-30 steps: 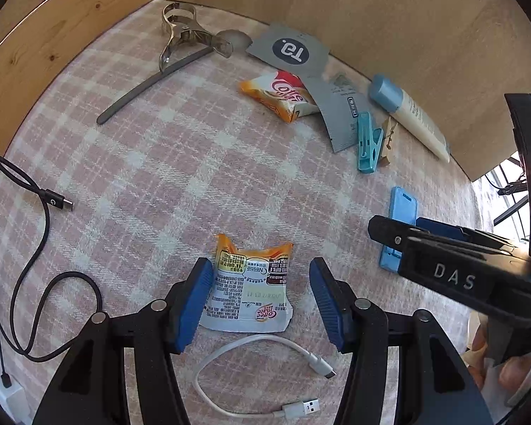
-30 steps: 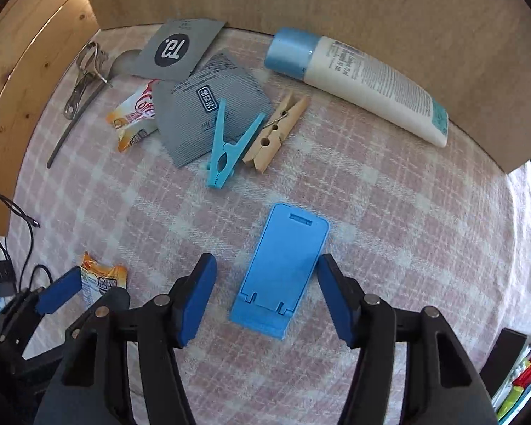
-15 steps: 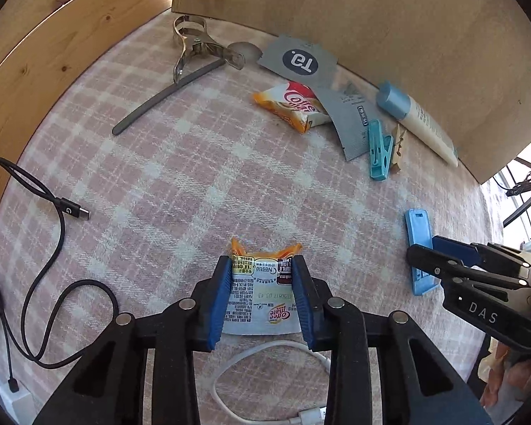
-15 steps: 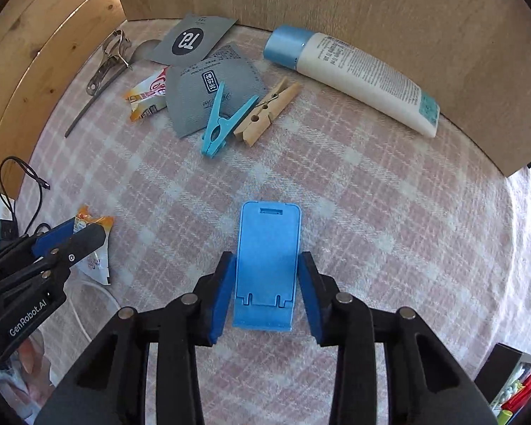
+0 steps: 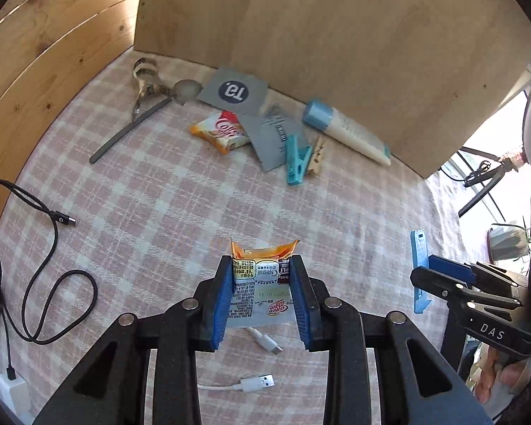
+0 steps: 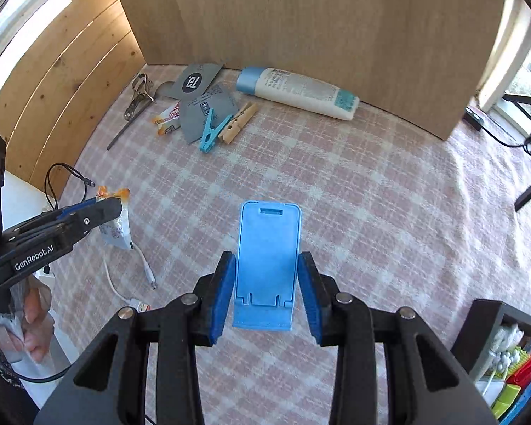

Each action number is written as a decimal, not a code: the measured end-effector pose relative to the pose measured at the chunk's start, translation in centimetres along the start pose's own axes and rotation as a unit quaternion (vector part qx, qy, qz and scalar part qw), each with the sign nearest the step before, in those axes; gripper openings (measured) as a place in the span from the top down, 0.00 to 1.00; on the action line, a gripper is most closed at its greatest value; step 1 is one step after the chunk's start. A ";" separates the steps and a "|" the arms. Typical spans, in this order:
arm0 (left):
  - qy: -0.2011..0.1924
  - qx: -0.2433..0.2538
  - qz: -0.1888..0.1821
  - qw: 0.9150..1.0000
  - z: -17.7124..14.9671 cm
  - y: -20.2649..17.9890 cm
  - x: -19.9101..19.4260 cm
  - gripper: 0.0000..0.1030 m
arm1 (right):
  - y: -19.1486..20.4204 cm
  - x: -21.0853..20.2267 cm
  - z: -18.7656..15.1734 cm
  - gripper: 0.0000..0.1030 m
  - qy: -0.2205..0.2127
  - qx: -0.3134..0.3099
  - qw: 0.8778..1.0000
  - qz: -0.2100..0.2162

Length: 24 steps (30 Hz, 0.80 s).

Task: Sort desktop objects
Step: 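Carry the sachet and phone stand to the tray and open both grippers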

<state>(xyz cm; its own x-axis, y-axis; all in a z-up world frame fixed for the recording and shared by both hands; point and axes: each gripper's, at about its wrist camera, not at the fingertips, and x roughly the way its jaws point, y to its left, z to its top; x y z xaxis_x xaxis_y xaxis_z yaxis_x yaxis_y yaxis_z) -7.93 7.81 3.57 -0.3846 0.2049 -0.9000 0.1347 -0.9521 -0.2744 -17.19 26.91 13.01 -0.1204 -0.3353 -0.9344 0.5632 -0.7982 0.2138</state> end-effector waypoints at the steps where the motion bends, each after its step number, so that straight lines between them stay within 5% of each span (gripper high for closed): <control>1: 0.000 0.006 -0.007 1.000 -0.1 -0.9 -0.2 0.71 | -0.3 0.4 0.1 0.66 -0.004 0.006 1.000 0.002; 3: 0.000 0.023 -0.023 0.999 4.9 -1.0 0.7 0.71 | -1.7 -0.5 -1.0 0.66 -0.016 0.022 1.000 0.003; 6: 0.001 0.062 -0.040 0.997 3.9 -4.7 -4.1 0.71 | -4.9 -3.2 -3.3 0.66 -0.036 0.051 0.998 0.001; 13: 0.043 0.169 -0.105 0.979 0.3 -15.3 -4.7 0.71 | -13.5 -10.1 -10.7 0.66 -0.066 0.116 0.989 -0.059; 24: 0.156 0.348 -0.199 0.903 -11.9 -30.2 -5.3 0.71 | -24.7 -17.5 -21.8 0.66 -0.087 0.238 0.959 -0.128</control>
<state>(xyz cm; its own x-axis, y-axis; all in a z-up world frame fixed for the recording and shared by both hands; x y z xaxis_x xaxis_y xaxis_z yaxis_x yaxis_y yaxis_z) 0.89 38.22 12.60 0.0150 0.5122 -0.8587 -0.6051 -0.6790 -0.4156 -11.16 63.40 17.85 -0.3633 -0.1436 -0.9205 0.0658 -0.9895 0.1284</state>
